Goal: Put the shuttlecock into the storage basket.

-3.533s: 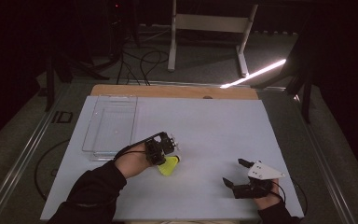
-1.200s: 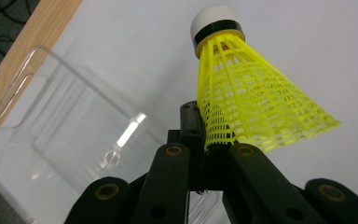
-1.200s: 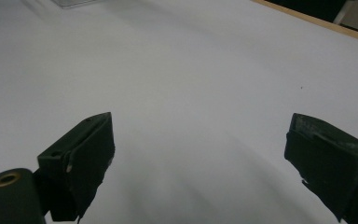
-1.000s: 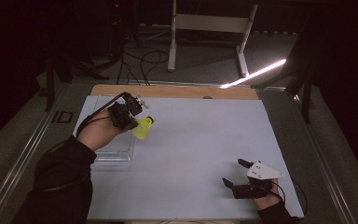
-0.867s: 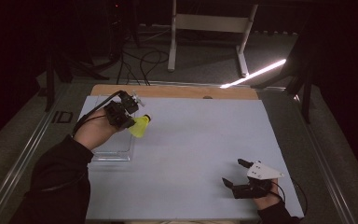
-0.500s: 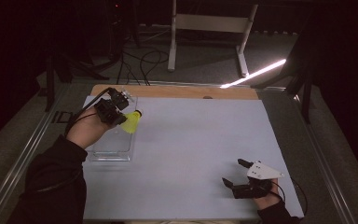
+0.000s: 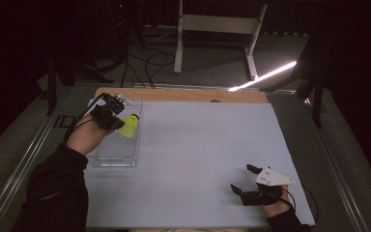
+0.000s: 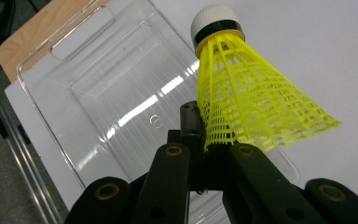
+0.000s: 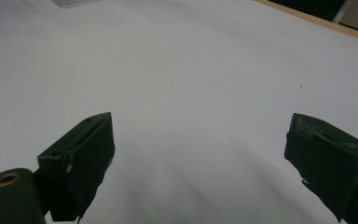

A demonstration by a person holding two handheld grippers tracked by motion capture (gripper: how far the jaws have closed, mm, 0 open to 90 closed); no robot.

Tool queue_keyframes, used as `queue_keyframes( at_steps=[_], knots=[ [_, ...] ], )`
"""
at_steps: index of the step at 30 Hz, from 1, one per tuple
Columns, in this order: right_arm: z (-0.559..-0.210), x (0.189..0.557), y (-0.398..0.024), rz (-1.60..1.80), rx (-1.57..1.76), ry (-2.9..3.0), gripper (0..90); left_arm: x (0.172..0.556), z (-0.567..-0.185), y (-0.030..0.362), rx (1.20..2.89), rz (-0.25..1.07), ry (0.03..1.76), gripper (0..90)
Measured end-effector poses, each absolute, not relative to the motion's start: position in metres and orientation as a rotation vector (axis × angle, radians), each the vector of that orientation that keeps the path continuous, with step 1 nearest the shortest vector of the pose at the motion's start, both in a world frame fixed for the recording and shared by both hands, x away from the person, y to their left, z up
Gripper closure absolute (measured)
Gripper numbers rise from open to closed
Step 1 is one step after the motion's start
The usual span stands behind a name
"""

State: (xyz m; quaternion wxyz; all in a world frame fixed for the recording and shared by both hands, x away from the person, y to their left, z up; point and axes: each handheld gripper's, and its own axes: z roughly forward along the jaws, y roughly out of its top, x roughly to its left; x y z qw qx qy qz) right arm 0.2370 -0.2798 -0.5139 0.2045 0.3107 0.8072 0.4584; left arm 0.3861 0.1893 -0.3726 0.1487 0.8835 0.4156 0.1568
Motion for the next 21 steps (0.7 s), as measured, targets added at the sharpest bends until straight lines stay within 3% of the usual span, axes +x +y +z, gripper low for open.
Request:
queue_keyframes(
  at_steps=[21],
  knots=[
    [-0.514,0.237,-0.280,1.276,0.867,2.251,8.4,0.395,-0.413,0.195,2.496,0.430,1.289,90.0]
  ],
)
